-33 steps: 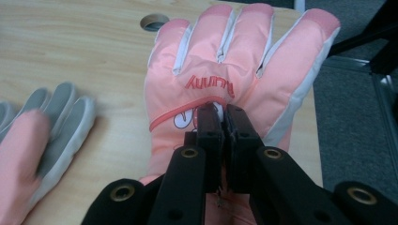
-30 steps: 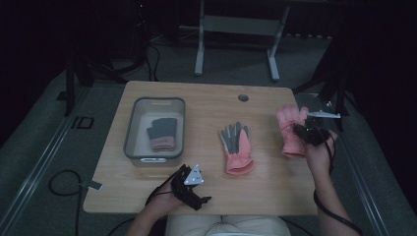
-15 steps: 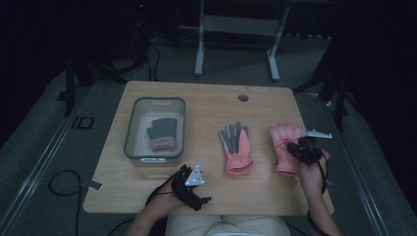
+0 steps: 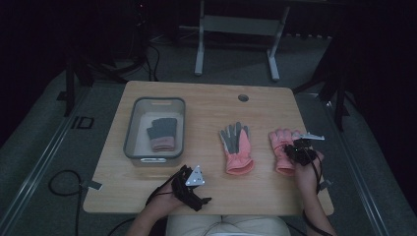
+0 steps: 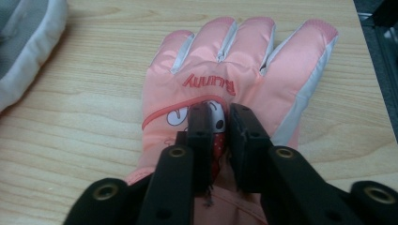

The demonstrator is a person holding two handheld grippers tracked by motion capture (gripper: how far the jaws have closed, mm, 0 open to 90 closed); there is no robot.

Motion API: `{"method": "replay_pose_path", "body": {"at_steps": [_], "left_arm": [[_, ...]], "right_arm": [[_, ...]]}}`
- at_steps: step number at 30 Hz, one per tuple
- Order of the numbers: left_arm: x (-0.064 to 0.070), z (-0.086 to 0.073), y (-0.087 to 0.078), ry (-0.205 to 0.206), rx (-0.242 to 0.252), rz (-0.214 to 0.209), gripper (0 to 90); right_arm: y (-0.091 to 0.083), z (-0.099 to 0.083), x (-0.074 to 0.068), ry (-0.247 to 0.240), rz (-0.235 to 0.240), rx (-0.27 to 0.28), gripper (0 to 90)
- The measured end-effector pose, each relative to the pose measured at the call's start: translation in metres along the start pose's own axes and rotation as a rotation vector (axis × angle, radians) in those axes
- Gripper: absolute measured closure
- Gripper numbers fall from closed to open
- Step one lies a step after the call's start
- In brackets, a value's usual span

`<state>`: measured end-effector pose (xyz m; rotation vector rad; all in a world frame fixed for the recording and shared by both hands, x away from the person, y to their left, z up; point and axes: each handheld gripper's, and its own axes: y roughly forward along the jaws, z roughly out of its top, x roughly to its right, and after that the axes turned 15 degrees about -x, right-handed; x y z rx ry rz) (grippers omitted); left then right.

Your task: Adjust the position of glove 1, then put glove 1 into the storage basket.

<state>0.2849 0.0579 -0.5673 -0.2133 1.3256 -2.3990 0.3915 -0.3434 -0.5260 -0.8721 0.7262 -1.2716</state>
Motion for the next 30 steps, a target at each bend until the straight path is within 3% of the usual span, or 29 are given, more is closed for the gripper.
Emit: {"method": "replay_pose_path", "body": {"at_steps": [4, 9, 13, 17, 20, 21, 25, 30], "left_arm": [[0.0, 0.0, 0.0, -0.003, -0.002, -0.002, 2.6], [0.0, 0.001, 0.001, 0.006, -0.014, -0.013, 2.6], [0.0, 0.001, 0.001, 0.01, -0.018, -0.008, 2.6], [0.001, 0.001, 0.001, 0.007, -0.015, -0.008, 2.6], [0.0, 0.001, 0.0, 0.007, -0.014, -0.007, 2.6], [0.0, 0.001, 0.0, 0.007, -0.013, -0.006, 2.6], [0.001, 0.001, 0.0, 0.006, -0.011, -0.004, 2.6], [0.001, 0.001, 0.0, 0.007, -0.012, -0.003, 2.6]], "right_arm": [[-0.012, 0.001, 0.003, -0.026, 0.013, 0.009, 71.8], [-0.023, 0.002, 0.004, -0.134, 0.008, 0.006, 63.4], [-0.022, 0.003, 0.006, -0.193, 0.031, -0.011, 59.8], [-0.014, 0.004, 0.007, -0.214, 0.033, -0.036, 58.3], [-0.011, 0.004, 0.007, -0.223, 0.027, -0.048, 60.4], [-0.005, 0.005, 0.005, -0.241, 0.012, -0.069, 65.1], [0.0, 0.006, 0.008, -0.219, 0.025, -0.088, 78.1], [-0.002, 0.004, 0.009, -0.194, 0.037, -0.07, 84.7]]}}
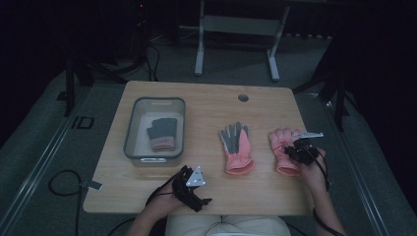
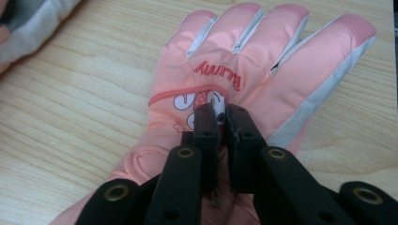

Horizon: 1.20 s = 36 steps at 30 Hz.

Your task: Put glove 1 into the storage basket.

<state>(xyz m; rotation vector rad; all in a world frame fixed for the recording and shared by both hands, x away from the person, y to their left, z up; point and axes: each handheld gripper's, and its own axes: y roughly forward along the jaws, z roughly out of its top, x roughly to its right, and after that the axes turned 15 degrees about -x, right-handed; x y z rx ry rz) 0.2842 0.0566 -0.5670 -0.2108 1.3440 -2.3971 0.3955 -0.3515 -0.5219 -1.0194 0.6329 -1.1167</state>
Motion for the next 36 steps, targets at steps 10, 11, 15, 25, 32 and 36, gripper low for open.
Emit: {"method": "replay_pose_path", "body": {"at_steps": [10, 11, 15, 25, 32, 36], "left_arm": [[0.0, 0.0, 0.0, 0.006, 0.004, 0.0, 2.6], [0.0, 0.0, 0.0, 0.009, 0.001, 0.002, 2.6], [0.0, 0.001, 0.001, 0.007, -0.001, 0.001, 2.5], [0.0, 0.001, 0.001, 0.005, 0.003, 0.0, 2.6], [0.0, 0.001, 0.001, 0.005, 0.005, 0.001, 2.6], [0.0, 0.001, 0.001, 0.01, 0.0, 0.003, 2.5]], "right_arm": [[-0.038, 0.004, 0.003, 0.096, 0.012, 0.076, 86.9], [-0.043, 0.005, 0.001, 0.104, 0.011, 0.085, 86.9], [-0.064, 0.01, -0.01, 0.119, 0.001, 0.121, 86.9], [-0.099, 0.032, -0.049, 0.079, -0.015, 0.182, 86.9], [-0.1, 0.049, -0.086, 0.016, 0.008, 0.194, 86.9], [-0.098, 0.057, -0.106, -0.009, 0.037, 0.194, 86.9]]}}
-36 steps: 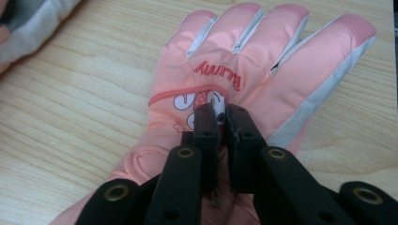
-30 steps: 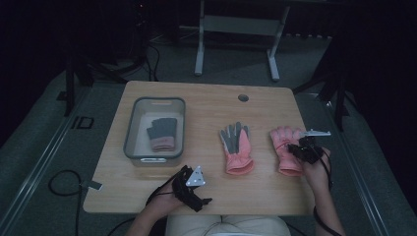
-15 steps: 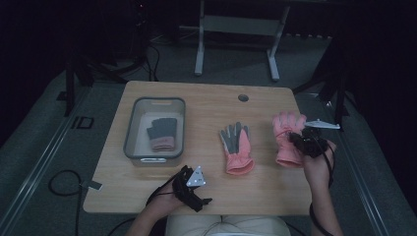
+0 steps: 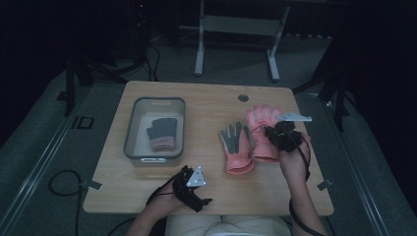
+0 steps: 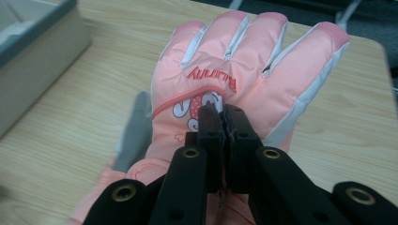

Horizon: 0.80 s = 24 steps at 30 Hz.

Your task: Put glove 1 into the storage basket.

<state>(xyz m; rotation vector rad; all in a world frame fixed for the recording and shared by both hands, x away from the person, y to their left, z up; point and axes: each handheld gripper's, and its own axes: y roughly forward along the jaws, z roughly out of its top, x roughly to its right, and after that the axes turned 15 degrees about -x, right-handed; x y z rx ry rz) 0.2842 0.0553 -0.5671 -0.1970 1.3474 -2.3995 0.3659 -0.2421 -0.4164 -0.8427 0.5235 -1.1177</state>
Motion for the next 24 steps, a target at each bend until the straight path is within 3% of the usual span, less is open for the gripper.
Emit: {"method": "replay_pose_path", "body": {"at_steps": [8, 12, 18, 24], "left_arm": [[0.0, 0.0, 0.0, -0.01, 0.011, -0.008, 2.5], [0.001, 0.0, 0.0, -0.006, 0.01, -0.005, 2.6], [0.001, 0.0, -0.001, -0.005, 0.008, -0.007, 2.6], [0.001, 0.0, -0.001, -0.007, 0.007, -0.011, 2.6]], "right_arm": [[0.011, 0.01, -0.037, -0.003, 0.029, 0.007, 86.9], [0.019, 0.012, -0.055, -0.034, 0.032, -0.006, 86.9], [0.039, 0.006, -0.062, -0.031, 0.026, -0.057, 86.9], [0.062, -0.001, -0.06, -0.014, 0.016, -0.11, 86.8]]}}
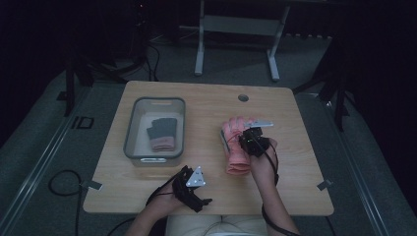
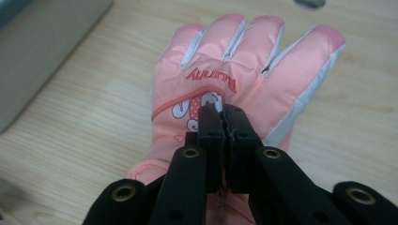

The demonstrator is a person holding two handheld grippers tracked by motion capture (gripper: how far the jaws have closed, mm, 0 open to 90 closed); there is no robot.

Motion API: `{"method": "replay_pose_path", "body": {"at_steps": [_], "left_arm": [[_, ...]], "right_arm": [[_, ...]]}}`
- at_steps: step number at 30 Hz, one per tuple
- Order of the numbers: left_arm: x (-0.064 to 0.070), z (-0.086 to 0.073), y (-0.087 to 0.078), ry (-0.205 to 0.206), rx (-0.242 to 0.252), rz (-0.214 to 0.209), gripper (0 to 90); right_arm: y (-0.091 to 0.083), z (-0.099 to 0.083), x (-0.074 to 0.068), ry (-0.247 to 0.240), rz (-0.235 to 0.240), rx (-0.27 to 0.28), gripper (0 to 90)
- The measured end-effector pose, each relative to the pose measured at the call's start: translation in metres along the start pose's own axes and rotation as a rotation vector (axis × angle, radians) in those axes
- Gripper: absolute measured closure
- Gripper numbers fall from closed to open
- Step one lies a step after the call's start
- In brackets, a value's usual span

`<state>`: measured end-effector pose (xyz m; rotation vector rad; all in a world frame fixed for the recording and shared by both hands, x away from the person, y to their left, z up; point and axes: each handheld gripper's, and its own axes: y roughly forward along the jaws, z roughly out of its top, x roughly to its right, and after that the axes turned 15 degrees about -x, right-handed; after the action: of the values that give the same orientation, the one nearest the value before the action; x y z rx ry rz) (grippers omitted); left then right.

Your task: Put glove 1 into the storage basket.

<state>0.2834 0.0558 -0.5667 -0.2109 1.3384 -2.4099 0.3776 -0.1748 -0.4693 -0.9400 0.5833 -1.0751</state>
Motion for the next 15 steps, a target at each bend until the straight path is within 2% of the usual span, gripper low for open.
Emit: {"method": "replay_pose_path", "body": {"at_steps": [9, 12, 15], "left_arm": [[0.001, 0.0, 0.0, 0.005, -0.005, 0.001, 2.6], [0.001, 0.001, 0.0, 0.002, -0.004, -0.002, 2.6], [0.001, 0.001, 0.0, -0.007, -0.001, -0.005, 2.5]], "right_arm": [[0.026, -0.001, -0.003, -0.003, 0.005, -0.041, 84.5], [0.026, 0.0, -0.001, 0.004, 0.014, -0.034, 81.4], [0.02, 0.002, -0.001, -0.003, 0.019, -0.02, 76.8]]}}
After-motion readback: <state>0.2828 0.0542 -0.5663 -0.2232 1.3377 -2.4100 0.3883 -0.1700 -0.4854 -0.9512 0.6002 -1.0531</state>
